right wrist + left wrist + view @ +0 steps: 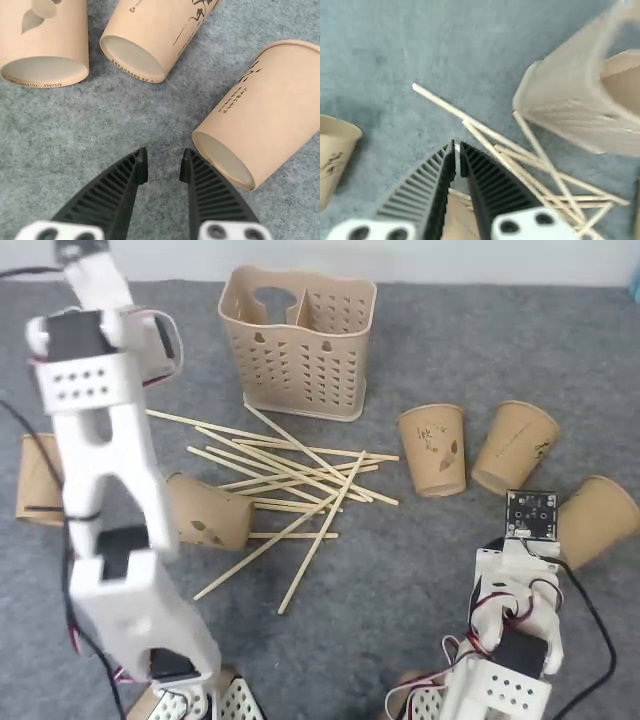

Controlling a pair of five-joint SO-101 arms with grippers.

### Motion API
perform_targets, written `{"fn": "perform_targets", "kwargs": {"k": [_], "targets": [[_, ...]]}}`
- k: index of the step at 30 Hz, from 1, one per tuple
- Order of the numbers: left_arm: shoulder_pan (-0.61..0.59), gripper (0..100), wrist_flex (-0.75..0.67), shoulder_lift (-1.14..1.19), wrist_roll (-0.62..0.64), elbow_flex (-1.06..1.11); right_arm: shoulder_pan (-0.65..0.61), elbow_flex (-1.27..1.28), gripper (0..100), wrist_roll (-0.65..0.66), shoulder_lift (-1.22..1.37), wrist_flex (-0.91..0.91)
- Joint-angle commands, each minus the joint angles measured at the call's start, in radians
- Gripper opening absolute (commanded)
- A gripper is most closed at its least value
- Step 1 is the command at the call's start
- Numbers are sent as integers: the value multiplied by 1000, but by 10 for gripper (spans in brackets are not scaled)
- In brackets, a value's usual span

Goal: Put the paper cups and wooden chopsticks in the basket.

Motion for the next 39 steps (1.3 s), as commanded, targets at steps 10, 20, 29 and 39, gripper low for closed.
{"fn": "perform_targets", "kwargs": {"k": [10, 20, 29, 39], "targets": [[192, 203, -155, -137, 52, -104, 5, -15, 122, 12, -16, -10], [195, 206, -253, 149, 49, -306, 5, -15, 122, 14, -16, -10], [187, 206, -253, 465, 48, -526, 5, -15, 122, 14, -16, -10], [196, 110, -195, 582, 46, -585, 7, -15, 122, 14, -16, -12]]}}
